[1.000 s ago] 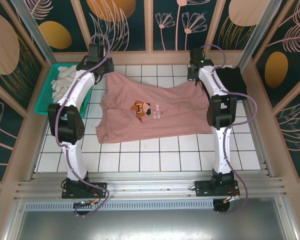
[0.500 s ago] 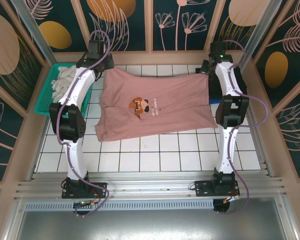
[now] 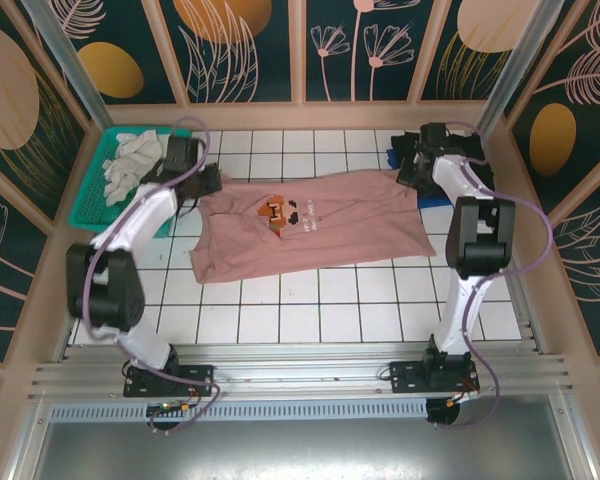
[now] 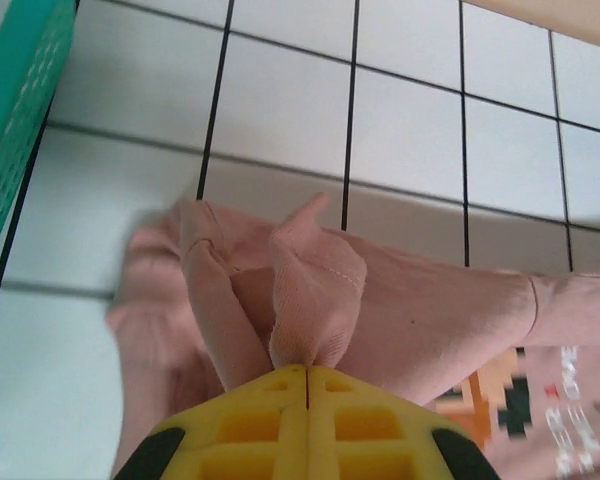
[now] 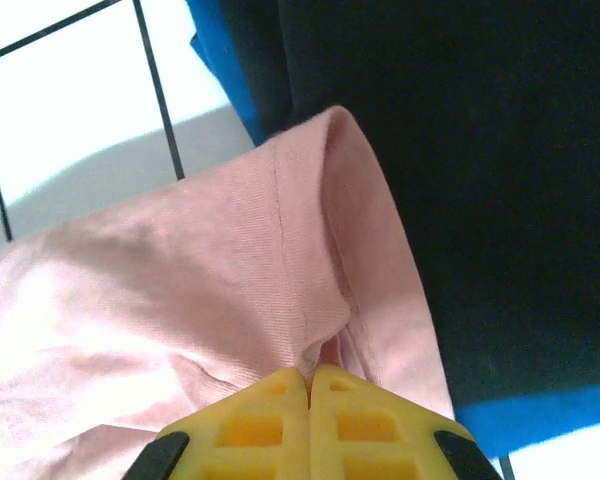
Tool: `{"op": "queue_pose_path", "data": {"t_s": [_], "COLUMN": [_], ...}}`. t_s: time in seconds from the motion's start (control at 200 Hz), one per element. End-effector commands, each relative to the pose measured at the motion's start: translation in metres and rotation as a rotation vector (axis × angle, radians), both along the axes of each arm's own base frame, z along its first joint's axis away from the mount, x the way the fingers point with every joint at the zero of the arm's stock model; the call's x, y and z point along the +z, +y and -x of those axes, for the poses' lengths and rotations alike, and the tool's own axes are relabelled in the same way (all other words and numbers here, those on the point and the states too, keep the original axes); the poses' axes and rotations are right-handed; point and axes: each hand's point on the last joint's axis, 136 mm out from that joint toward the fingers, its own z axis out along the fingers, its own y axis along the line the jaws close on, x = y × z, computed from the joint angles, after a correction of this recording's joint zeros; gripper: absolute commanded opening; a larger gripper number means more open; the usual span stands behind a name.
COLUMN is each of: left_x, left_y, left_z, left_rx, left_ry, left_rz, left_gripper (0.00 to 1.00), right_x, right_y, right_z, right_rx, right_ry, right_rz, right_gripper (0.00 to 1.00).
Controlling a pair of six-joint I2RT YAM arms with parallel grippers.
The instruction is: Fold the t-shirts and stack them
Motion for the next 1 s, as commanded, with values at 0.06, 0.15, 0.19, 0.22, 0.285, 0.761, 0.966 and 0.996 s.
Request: {"op": "queue_pose_path", "data": {"t_s": [0.06, 0.15, 0.19, 0.22, 0.285, 0.761, 0.966, 0.996], "left_x": [0.011, -0.005, -0.012, -0.017, -0.027, -0.083, -0.108, -0.111], "left_y": [0.0, -0.001, -0.004, -0.004, -0.002, -0.021, -0.021, -0.02], "left_z": [0.041, 0.064, 0.072, 0.077, 0.084, 0.117, 0.14, 0.143], "left_rx": [0.031, 0.042, 0.036, 0.037, 0.045, 0.041, 0.061, 0.065], "left_ry": [-0.069, -0.032, -0.015, -0.002, 0.018, 0.14, 0.198, 0.206], "left_rz": [0.118, 0.147, 0.159, 0.161, 0.151, 0.088, 0.091, 0.092], "left_gripper": [0.0, 0.0, 0.0, 0.0, 0.0, 0.0, 0.0, 0.0], "right_x": [0.023, 0.013, 0.006, 0.002, -0.008, -0.036, -0.038, -0.035], "right_y": [-0.006, -0.016, -0.02, -0.025, -0.034, -0.045, -0.055, -0.058], "right_z": [0.015, 0.029, 0.034, 0.037, 0.041, 0.047, 0.069, 0.074], "right_rx": [-0.042, -0.068, -0.083, -0.095, -0.116, -0.166, -0.228, -0.248], "right_ry": [-0.138, -0.131, -0.121, -0.113, -0.096, -0.019, 0.03, 0.033], "right_rz": [-0.065, -0.08, -0.09, -0.098, -0.118, -0.132, -0.045, -0.023], "right_gripper": [0.0, 0.0, 0.0, 0.0, 0.0, 0.08, 0.22, 0.23]}}
